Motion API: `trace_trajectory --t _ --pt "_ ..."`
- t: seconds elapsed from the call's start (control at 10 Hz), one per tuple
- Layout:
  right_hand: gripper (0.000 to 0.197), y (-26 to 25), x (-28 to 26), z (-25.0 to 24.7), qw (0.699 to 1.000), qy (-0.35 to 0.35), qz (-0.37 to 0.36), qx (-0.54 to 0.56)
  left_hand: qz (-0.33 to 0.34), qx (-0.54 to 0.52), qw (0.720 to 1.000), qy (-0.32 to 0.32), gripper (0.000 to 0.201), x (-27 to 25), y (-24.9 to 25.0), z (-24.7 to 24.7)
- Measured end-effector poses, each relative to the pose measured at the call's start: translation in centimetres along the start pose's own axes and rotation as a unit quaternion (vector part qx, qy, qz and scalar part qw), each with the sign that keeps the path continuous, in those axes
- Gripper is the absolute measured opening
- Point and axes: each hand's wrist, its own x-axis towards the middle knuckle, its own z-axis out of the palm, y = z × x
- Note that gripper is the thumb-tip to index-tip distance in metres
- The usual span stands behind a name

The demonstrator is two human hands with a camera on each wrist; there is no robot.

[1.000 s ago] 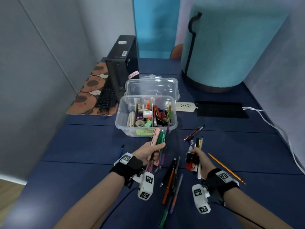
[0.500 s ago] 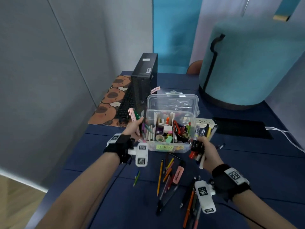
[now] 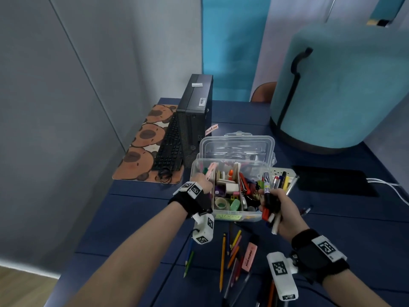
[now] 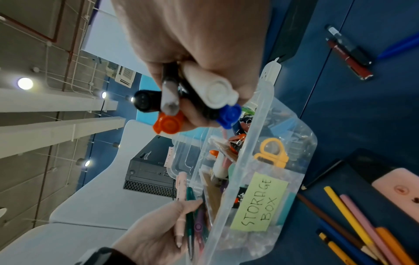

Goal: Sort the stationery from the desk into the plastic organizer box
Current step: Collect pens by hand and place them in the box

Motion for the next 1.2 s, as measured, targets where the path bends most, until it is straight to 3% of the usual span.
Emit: trace_trajectory --t 0.1,0.2,0.3,0.4,0.5,0.6,0.8,0.9,1.0,1.2 --pt "0.026 -0.1 0.0 -0.2 1.0 0.003 0.007 0.01 -0.001 -0.004 0.999 -0.05 0.032 0.6 0.2 -0.1" --pt "0.026 0.0 0.1 -0.5 1.0 -0.003 0.008 0.013 -0.044 -0.075 0.991 -0.096 0.031 1.4 0.1 0.1" --pt "0.027 0.2 0.3 -0.6 1.0 -0.011 0.008 0.004 -0.031 -0.146 0.984 -0.098 0.041 1.6 -0.1 0.4" --pt "0.026 0.2 0.5 -0.6 1.0 -0.017 0.009 -0.002 -0.034 -0.161 0.978 -0.126 0.034 1.0 0.1 0.2" --pt "0.027 0.2 0.7 -0.5 1.0 -0.016 0.013 -0.015 -0.062 -0.267 0.955 -0.111 0.023 1.6 -0.6 0.2" --pt "0.028 0.2 0.9 -0.4 0.999 -0.018 0.018 -0.03 -0.082 -0.305 0.943 -0.107 0.029 1.0 -0.9 0.3" --pt "0.027 0.3 1.0 -0.5 0.999 -0.03 0.025 -0.026 -0.059 -0.298 0.948 -0.096 0.034 -2.6 0.9 0.2" --pt "0.026 0.6 1.2 -0.7 0.999 -0.033 0.031 -0.025 -0.044 -0.327 0.937 -0.118 0.041 -2.4 0.2 0.5" --pt "0.023 0.8 1.0 -0.4 0.998 -0.042 0.046 -0.023 -0.059 -0.252 0.963 -0.074 0.051 -2.0 0.4 0.4" --pt "0.022 0.5 1.6 0.9 0.991 -0.07 0.08 -0.086 -0.024 -0.334 0.935 -0.117 0.034 -3.4 0.2 -2.2"
